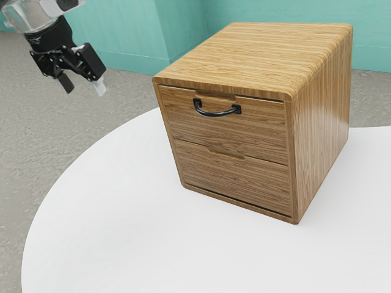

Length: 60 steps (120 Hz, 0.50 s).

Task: Pull the drawer handle with one arm to open the drawer

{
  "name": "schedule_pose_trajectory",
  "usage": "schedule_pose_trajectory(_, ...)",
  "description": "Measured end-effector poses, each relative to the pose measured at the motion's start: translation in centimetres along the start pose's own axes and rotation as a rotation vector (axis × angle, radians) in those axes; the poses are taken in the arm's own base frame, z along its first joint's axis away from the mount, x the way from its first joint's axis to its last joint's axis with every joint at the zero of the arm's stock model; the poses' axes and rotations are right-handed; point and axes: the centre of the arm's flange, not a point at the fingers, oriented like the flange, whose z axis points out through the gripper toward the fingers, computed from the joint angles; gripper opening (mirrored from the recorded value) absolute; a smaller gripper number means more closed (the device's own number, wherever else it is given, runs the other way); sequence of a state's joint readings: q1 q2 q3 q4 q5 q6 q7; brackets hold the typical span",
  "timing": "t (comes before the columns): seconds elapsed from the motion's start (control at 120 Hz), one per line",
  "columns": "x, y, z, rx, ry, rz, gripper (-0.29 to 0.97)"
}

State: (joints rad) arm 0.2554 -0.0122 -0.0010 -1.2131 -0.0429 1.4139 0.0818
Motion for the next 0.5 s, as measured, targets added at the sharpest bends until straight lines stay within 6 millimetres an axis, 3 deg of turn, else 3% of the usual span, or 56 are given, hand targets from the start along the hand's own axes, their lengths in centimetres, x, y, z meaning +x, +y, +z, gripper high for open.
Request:
schedule_pose_trajectory(0.267,-0.7,-0.7,0.6,0.043,-0.068,0.044,0.68)
schedule_pose_trajectory(0.4,0.3,-0.1,2.5,-0.027,-0.063,0.224,0.68)
schedule_pose_trajectory(0.5,-0.9,0.4,3.7,-0.060,-0.063,0.354,0.68)
